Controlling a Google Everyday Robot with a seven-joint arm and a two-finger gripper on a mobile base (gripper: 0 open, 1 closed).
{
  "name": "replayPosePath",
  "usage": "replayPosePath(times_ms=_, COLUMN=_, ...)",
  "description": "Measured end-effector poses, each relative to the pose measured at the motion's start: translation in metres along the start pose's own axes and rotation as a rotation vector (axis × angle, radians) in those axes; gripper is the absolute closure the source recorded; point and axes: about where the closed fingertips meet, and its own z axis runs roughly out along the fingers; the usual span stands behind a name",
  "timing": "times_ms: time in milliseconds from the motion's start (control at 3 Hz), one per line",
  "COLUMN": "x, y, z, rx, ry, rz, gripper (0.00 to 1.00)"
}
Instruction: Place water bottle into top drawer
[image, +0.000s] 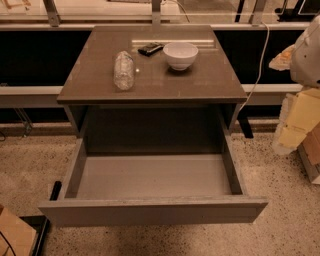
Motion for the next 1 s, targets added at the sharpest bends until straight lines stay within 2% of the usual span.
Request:
replayPosePath(times_ms=333, x=0.000, y=0.000, z=0.000, rx=0.000, ry=0.000, rz=0.000, gripper=0.00)
replayPosePath(times_ms=667, x=-0.021, y=-0.009, z=0.004, rx=0.019, ry=-0.061, rz=0.000, gripper=0.00)
replayPosePath(times_ms=1000, x=-0.052, y=-0.027, z=0.012, rx=0.036, ry=-0.163, rz=0.048, gripper=0.00)
